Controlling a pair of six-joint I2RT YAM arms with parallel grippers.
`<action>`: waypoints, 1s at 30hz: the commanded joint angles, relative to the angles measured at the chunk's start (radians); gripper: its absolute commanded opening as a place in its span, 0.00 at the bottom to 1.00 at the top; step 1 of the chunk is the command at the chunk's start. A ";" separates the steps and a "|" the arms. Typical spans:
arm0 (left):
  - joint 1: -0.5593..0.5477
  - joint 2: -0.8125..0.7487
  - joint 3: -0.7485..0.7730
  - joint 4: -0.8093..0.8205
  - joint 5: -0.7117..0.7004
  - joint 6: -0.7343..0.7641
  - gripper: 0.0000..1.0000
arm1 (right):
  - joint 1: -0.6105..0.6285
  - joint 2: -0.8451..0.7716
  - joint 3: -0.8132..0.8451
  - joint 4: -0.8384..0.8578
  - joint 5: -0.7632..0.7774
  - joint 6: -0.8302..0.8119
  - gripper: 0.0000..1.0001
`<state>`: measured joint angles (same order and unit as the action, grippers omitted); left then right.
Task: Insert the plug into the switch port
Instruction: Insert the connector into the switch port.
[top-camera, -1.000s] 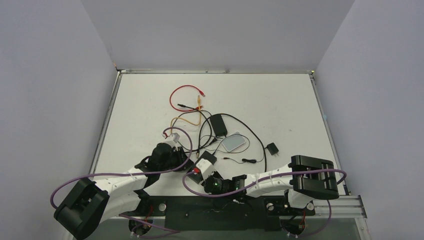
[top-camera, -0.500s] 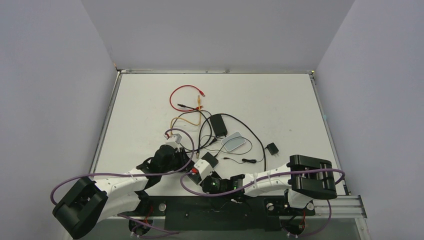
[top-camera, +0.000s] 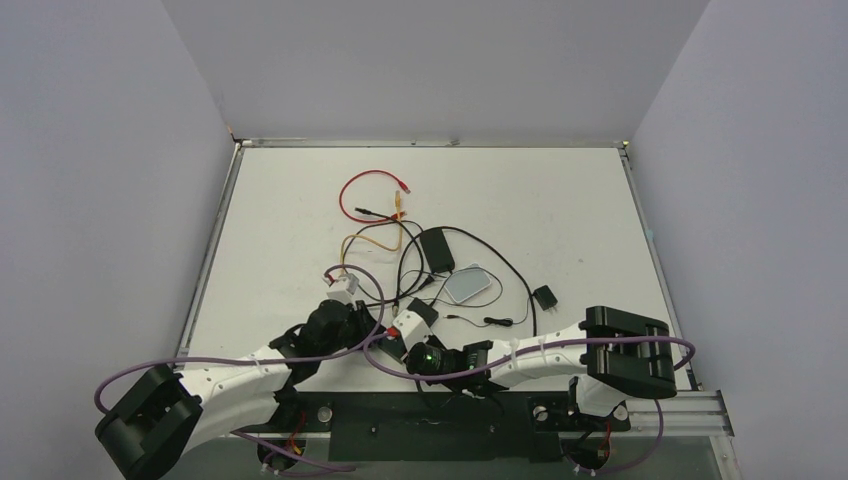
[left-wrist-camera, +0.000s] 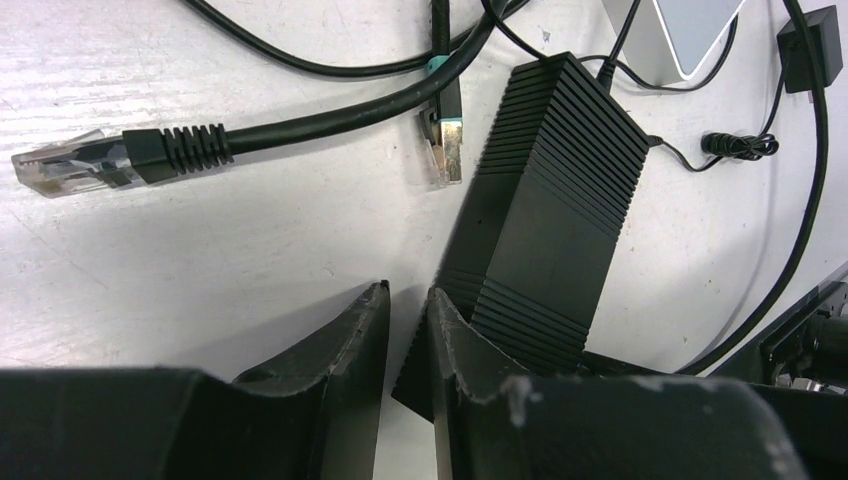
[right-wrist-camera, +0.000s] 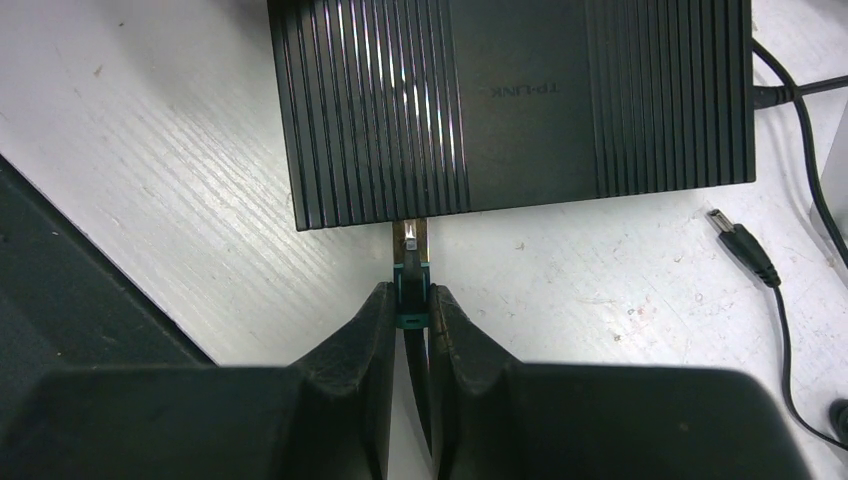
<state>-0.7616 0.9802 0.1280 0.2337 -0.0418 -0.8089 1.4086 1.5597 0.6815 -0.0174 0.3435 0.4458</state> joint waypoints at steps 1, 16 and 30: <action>-0.042 -0.019 -0.024 -0.023 0.096 -0.039 0.19 | -0.022 -0.045 0.034 0.133 0.087 -0.009 0.00; -0.055 0.010 -0.021 0.083 0.144 0.006 0.19 | -0.035 -0.047 0.022 0.234 -0.071 -0.182 0.00; -0.094 0.099 -0.016 0.177 0.220 0.021 0.18 | -0.095 -0.074 0.004 0.317 -0.139 -0.260 0.00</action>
<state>-0.7803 1.0599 0.1108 0.3763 -0.0277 -0.7696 1.3540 1.5253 0.6403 0.0303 0.2096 0.2157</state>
